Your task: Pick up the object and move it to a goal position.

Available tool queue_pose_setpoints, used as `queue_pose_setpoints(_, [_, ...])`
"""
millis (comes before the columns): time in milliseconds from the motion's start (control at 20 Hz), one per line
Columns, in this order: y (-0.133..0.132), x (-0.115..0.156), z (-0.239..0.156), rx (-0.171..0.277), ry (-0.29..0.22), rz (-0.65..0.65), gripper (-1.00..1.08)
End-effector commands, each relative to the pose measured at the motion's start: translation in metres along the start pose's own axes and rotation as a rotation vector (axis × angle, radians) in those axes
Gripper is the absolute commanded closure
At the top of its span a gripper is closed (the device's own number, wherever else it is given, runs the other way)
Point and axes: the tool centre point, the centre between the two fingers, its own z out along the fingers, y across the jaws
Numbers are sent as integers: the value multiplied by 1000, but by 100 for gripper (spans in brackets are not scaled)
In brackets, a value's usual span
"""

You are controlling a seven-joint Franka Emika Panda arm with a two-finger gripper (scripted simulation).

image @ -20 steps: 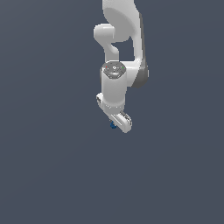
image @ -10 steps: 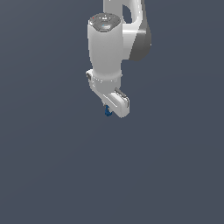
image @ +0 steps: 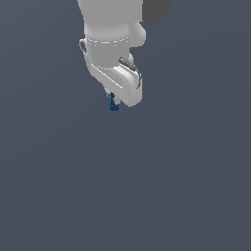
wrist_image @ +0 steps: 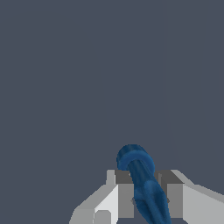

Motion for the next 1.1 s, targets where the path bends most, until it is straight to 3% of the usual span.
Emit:
queue_pose_setpoints(0, [2, 4, -25, -1, 0, 0, 108])
queue_pose_setpoints(500, [4, 18, -89, -1, -1, -2, 108])
queue_pose_setpoints(1050, [3, 22, -107, 0, -1, -2, 108])
